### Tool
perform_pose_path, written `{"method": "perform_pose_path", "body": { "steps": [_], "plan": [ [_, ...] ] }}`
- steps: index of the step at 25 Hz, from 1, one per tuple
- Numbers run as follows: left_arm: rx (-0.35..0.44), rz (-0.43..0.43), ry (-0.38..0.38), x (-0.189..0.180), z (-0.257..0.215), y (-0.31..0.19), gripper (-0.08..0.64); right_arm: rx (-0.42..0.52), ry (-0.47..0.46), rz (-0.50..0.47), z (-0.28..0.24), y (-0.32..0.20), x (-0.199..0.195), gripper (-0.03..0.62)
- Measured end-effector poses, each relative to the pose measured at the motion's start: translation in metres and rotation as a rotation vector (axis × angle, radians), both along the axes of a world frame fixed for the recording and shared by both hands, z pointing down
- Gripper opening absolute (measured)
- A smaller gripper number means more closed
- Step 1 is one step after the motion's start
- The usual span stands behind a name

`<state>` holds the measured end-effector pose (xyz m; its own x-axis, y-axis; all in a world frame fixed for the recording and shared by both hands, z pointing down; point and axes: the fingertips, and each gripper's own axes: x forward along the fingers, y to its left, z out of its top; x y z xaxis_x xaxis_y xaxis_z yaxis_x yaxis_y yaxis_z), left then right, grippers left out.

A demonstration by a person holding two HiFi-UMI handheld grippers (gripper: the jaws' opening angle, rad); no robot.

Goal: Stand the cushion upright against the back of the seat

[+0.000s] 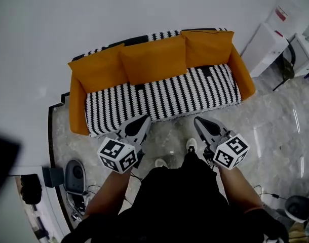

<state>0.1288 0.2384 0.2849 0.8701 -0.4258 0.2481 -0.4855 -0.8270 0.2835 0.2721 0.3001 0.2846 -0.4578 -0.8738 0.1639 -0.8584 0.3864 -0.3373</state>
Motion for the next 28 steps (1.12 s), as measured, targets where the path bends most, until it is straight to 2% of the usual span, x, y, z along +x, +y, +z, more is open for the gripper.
{"method": "perform_pose_path", "body": {
  "steps": [3,6,16,23,28],
  "plan": [
    [0.045,0.016,-0.036,0.009,-0.006,0.011,0.017,0.011,0.029,-0.003,-0.001,0.004,0.004,0.035],
    [0.044,-0.009,-0.076,0.011,-0.003,0.015,0.017,0.021,0.038,-0.019,-0.005,0.001,0.006,0.035],
    [0.033,-0.135,-0.078,0.024,-0.004,0.020,0.017,-0.035,0.046,-0.178,-0.003,0.002,0.010,0.035],
    [0.025,-0.175,-0.079,0.034,0.001,0.025,0.017,-0.042,0.058,-0.230,-0.002,-0.002,0.016,0.035],
    [0.027,-0.165,-0.078,0.047,-0.003,0.030,0.017,-0.049,0.042,-0.238,0.000,-0.001,0.016,0.035]
  ]
}}
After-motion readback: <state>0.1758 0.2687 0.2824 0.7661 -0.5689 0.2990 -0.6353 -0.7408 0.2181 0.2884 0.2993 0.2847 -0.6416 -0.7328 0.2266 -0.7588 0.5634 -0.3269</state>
